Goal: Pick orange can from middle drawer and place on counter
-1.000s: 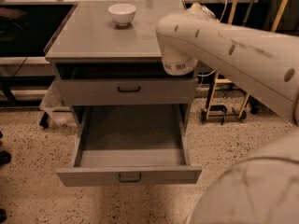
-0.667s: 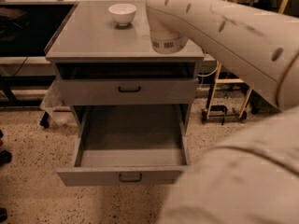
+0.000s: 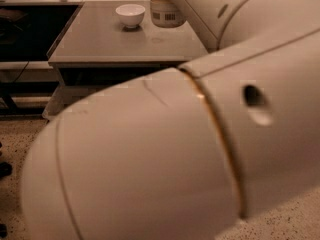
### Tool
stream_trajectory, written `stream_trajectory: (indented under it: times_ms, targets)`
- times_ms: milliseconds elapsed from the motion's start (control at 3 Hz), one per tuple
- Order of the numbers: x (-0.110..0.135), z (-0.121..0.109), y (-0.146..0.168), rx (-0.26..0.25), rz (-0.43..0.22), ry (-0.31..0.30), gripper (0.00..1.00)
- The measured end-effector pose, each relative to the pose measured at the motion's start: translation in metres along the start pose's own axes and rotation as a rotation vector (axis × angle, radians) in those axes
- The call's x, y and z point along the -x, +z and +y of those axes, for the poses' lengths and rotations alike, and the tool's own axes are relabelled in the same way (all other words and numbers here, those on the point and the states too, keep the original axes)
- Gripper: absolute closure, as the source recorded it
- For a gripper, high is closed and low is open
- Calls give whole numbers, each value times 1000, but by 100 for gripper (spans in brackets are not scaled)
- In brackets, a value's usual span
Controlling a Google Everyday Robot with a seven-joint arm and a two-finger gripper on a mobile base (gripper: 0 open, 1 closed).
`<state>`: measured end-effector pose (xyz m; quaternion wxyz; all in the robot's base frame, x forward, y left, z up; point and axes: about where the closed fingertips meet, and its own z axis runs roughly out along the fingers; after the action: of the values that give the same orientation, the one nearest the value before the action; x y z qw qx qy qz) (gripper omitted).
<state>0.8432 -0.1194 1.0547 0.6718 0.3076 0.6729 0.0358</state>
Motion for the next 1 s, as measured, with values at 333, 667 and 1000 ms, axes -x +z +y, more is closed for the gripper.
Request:
stream_trajectory:
  times_ms: [333, 667, 1000]
  targets:
    - [-39, 31, 35, 58, 82, -48, 100]
    - [-118, 42, 74, 78, 187, -129, 100]
    - [-196, 32, 104, 69, 289, -172, 100]
